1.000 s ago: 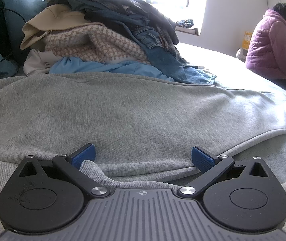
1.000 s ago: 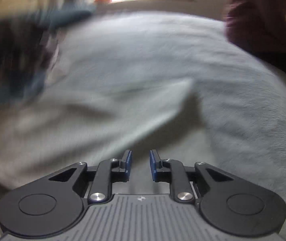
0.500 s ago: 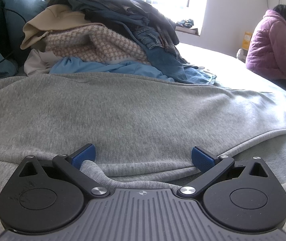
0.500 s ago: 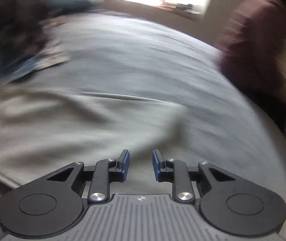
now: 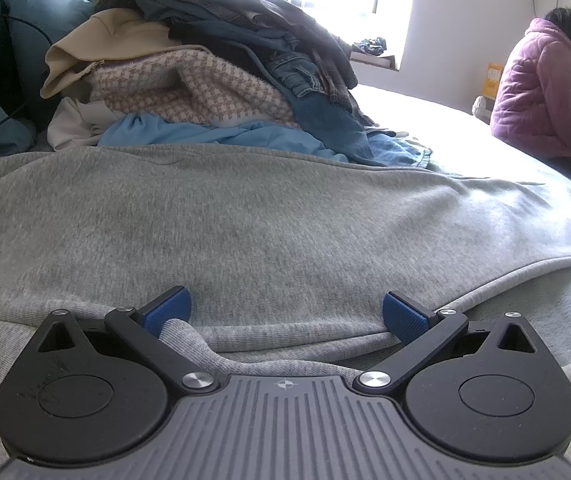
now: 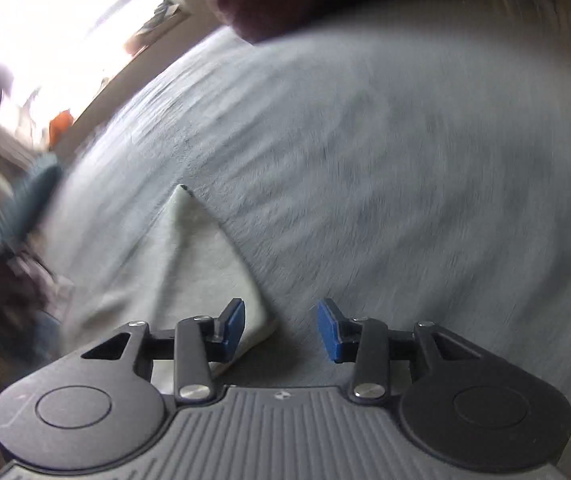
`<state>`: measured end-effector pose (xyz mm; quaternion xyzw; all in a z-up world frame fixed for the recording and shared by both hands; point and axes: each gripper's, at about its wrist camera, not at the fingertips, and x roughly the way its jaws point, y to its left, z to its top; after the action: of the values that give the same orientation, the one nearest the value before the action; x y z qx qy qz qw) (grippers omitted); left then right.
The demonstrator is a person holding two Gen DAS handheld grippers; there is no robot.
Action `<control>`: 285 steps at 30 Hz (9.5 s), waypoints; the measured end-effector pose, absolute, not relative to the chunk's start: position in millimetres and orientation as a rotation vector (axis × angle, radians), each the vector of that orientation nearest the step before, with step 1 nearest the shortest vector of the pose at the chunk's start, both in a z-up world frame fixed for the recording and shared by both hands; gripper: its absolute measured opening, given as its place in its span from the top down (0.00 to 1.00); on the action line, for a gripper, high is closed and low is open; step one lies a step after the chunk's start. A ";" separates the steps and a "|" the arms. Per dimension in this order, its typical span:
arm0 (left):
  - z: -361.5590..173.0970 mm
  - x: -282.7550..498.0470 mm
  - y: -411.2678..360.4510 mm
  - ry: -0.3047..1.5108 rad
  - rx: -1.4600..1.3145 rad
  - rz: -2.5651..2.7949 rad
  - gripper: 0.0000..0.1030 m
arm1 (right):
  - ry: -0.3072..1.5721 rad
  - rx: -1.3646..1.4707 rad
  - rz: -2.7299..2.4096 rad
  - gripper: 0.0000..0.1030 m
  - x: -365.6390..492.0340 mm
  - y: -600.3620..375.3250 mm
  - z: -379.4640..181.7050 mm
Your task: Fold clothes
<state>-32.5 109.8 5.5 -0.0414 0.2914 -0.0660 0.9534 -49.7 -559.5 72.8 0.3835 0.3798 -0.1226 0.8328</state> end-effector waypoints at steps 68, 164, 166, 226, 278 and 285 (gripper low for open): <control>85.5 -107.2 192.5 0.402 -0.404 -0.153 0.00 | 0.662 0.092 0.167 0.59 -16.6 -316.0 235.8; 3.0 -267.3 261.0 0.536 -0.756 0.203 0.20 | 0.782 1.105 0.253 0.40 -335.3 -329.4 6.3; 2.9 -266.1 263.1 0.531 -0.758 0.208 0.23 | 0.787 1.133 0.243 0.40 -341.7 -330.2 4.6; 26.0 -259.9 283.6 0.361 -0.659 0.312 0.90 | 0.599 1.108 0.141 0.94 -311.6 -348.7 14.4; 76.4 -14.5 244.8 0.315 -0.347 0.269 0.90 | 0.499 0.880 0.144 0.95 -65.4 -371.5 95.7; 61.2 36.1 241.5 0.401 -0.305 0.302 0.90 | 0.554 0.886 0.130 0.95 1.2 -372.1 85.1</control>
<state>36.1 241.5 61.2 -0.1503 0.1975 0.1487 0.9572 1.2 -372.1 85.1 0.4228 0.2642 0.0618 0.8646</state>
